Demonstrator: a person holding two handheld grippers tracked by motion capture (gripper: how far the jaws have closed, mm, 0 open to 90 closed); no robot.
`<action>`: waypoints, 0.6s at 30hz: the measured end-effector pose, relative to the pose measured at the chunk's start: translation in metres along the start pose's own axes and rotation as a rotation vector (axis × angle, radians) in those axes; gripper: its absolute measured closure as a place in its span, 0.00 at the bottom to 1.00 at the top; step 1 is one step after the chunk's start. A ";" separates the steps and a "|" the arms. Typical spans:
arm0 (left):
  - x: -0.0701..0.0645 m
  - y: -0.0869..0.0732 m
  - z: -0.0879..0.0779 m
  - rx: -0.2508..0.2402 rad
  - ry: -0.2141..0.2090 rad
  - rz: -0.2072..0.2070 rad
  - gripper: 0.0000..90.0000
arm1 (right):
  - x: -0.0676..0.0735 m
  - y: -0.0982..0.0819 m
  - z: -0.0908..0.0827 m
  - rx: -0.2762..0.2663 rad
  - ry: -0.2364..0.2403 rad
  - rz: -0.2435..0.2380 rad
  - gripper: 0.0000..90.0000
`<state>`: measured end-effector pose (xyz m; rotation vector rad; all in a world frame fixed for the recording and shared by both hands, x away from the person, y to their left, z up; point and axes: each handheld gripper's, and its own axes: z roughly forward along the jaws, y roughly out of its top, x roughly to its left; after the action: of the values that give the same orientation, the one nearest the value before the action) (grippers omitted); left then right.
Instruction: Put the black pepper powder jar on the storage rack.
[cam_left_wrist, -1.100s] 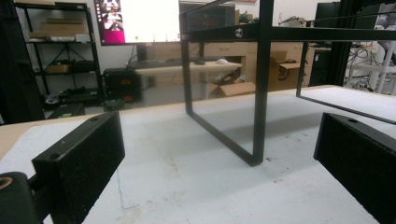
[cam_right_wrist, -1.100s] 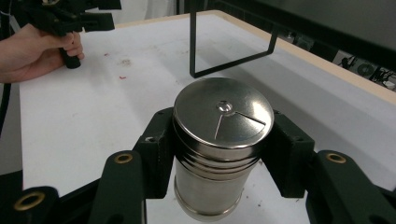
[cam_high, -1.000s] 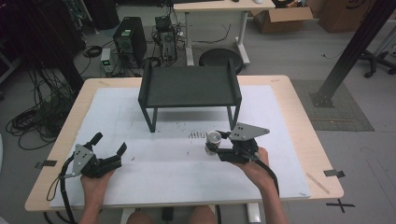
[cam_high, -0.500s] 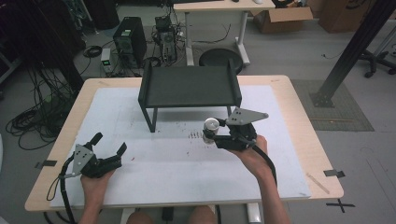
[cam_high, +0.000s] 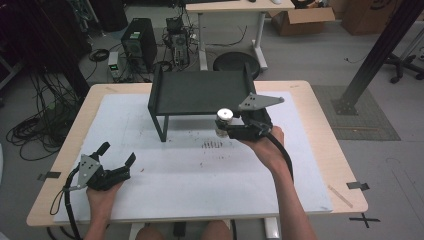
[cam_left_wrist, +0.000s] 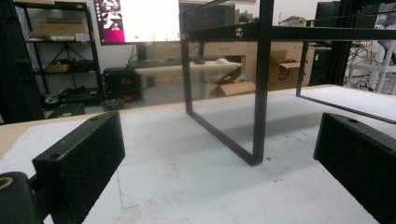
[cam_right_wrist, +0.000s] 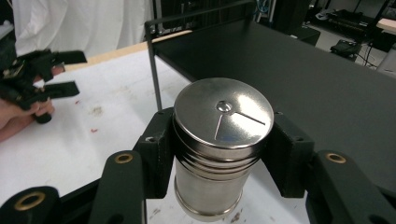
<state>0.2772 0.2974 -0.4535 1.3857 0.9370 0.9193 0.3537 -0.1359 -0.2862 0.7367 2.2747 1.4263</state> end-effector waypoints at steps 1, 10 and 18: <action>0.000 0.000 0.000 0.000 0.000 -0.001 0.03 | -0.002 0.003 0.001 0.001 -0.001 0.005 0.55; 0.000 0.000 0.000 0.001 0.001 0.000 0.03 | -0.021 0.026 0.014 0.013 -0.047 0.022 0.55; 0.000 0.000 0.000 0.000 0.001 -0.001 0.03 | -0.031 0.043 0.027 0.014 -0.093 0.029 0.55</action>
<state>0.2773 0.2970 -0.4535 1.3847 0.9384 0.9196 0.4035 -0.1202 -0.2581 0.8265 2.2135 1.3615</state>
